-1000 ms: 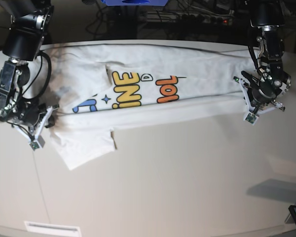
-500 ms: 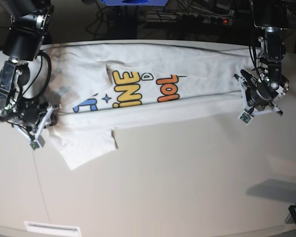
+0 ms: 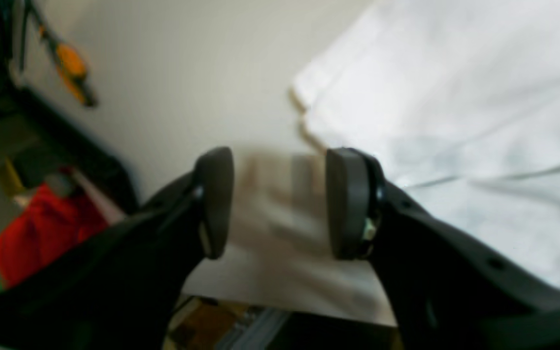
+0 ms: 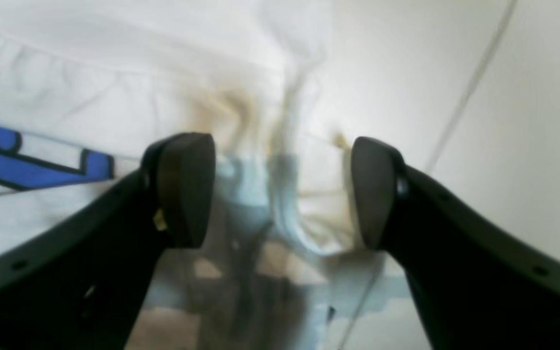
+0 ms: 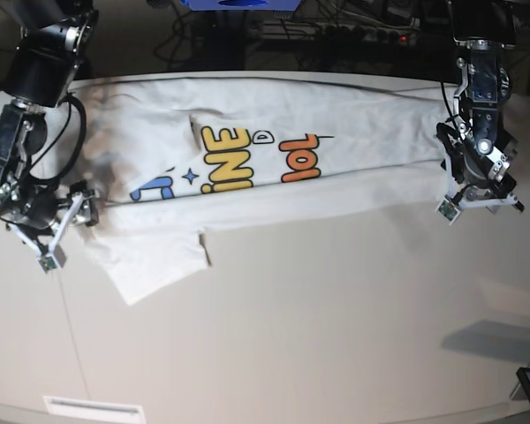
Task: Fold the T-shirt properly
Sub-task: 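Release the folded edge and open both grippers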
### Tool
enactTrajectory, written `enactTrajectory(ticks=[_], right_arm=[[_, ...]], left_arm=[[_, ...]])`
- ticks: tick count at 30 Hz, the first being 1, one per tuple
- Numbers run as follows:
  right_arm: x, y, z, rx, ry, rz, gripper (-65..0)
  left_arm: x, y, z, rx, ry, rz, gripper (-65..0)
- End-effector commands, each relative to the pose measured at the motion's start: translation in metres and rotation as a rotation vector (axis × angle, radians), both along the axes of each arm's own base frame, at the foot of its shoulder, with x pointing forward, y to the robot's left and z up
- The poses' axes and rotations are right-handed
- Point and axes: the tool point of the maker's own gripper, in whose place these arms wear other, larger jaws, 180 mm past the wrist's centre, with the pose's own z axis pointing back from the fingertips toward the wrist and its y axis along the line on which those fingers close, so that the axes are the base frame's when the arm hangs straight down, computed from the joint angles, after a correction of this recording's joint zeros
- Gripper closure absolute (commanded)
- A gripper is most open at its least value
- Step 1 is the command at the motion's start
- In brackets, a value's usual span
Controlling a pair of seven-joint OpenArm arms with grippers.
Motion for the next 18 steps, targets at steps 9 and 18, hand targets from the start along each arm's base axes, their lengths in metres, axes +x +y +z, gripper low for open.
enactTrajectory(ticks=[9, 18], right_arm=[[0.025, -0.012, 0.054, -0.068, -0.160, 0.002, -42.2], [0.092, 0.046, 0.087, -0.036, -0.259, 0.177, -42.1]], left_arm=[[0.009, 0.035, 0.074, 0.013, -0.266, 0.143, -30.6], [-0.010, 0.044, 0.069, -0.045, -0.324, 0.227, -30.4]])
